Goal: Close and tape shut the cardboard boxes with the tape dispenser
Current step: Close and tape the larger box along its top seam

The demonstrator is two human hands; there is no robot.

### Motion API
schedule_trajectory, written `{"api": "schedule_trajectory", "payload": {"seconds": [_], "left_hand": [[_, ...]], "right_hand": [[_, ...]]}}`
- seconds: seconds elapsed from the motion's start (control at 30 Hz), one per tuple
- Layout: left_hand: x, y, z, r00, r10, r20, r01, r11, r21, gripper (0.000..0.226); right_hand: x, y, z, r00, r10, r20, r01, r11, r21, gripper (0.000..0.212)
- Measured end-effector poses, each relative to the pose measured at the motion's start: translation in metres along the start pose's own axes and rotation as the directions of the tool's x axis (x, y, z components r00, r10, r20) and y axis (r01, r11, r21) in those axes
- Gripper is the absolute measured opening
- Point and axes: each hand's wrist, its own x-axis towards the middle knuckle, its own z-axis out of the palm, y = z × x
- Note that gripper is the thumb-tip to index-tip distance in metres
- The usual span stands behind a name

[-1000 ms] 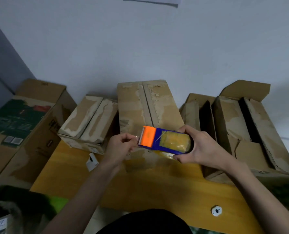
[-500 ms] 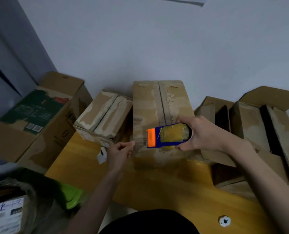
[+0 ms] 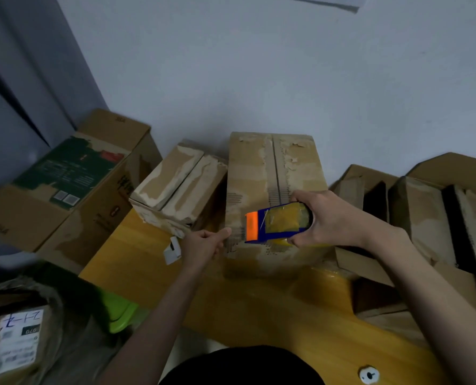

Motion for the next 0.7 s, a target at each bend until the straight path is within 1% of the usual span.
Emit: {"api": "schedule_trajectory", "payload": {"seconds": [0.07, 0.1, 0.17, 0.2, 0.23, 0.27, 0.3, 0.33, 0.37, 0.4, 0.43, 0.53, 0.6, 0.7], "left_hand": [[0.008, 0.002, -0.005, 0.999, 0.009, 0.037, -0.014, 0.989, 0.149, 0.036], [0.013, 0.004, -0.008, 0.999, 0.021, 0.034, -0.029, 0.963, 0.267, 0.043], [0.019, 0.005, -0.014, 0.997, 0.072, -0.001, -0.062, 0.857, 0.512, 0.059], [0.017, 0.005, -0.015, 0.991, 0.131, -0.013, -0.099, 0.804, 0.586, 0.061], [0.013, 0.005, -0.014, 0.975, 0.222, -0.007, -0.168, 0.762, 0.625, 0.057], [0.007, 0.003, -0.012, 0.939, 0.344, 0.019, -0.275, 0.715, 0.643, 0.049], [-0.001, 0.001, -0.008, 0.879, 0.472, 0.07, -0.402, 0.654, 0.641, 0.042], [-0.01, -0.002, -0.002, 0.819, 0.556, 0.143, -0.507, 0.584, 0.634, 0.042], [-0.018, -0.005, 0.004, 0.776, 0.591, 0.221, -0.58, 0.528, 0.62, 0.048], [-0.024, -0.009, 0.009, 0.761, 0.58, 0.291, -0.613, 0.496, 0.615, 0.057], [-0.027, -0.013, 0.014, 0.761, 0.55, 0.345, -0.624, 0.472, 0.623, 0.065], [-0.027, -0.024, 0.022, 0.752, 0.495, 0.436, -0.641, 0.394, 0.658, 0.083], [-0.025, -0.028, 0.026, 0.754, 0.481, 0.447, -0.636, 0.367, 0.679, 0.093], [-0.024, -0.036, 0.03, 0.761, 0.501, 0.413, -0.613, 0.343, 0.712, 0.107]], "right_hand": [[-0.001, 0.003, 0.001, 1.0, -0.016, -0.01, 0.016, 1.0, -0.002, 0.048], [-0.002, 0.005, 0.001, 0.999, -0.026, -0.019, 0.026, 1.0, 0.008, 0.052], [-0.007, 0.013, 0.001, 0.998, -0.037, -0.047, 0.038, 0.999, 0.019, 0.062], [-0.01, 0.018, 0.002, 0.997, -0.034, -0.07, 0.036, 0.999, 0.021, 0.065], [-0.014, 0.023, 0.004, 0.995, -0.026, -0.099, 0.03, 0.999, 0.034, 0.067], [-0.018, 0.027, 0.007, 0.992, -0.015, -0.128, 0.024, 0.998, 0.066, 0.066], [-0.022, 0.032, 0.011, 0.988, -0.004, -0.153, 0.02, 0.994, 0.108, 0.064], [-0.025, 0.036, 0.017, 0.984, 0.009, -0.178, 0.017, 0.989, 0.147, 0.063], [-0.028, 0.04, 0.023, 0.979, 0.021, -0.205, 0.016, 0.984, 0.176, 0.06], [-0.03, 0.042, 0.028, 0.972, 0.029, -0.234, 0.02, 0.979, 0.202, 0.057], [-0.031, 0.045, 0.031, 0.964, 0.033, -0.264, 0.028, 0.974, 0.224, 0.056], [-0.03, 0.054, 0.038, 0.942, 0.045, -0.331, 0.043, 0.966, 0.254, 0.057], [-0.03, 0.06, 0.043, 0.936, 0.042, -0.349, 0.052, 0.966, 0.255, 0.056], [-0.028, 0.066, 0.048, 0.935, 0.047, -0.352, 0.052, 0.962, 0.266, 0.056]]}}
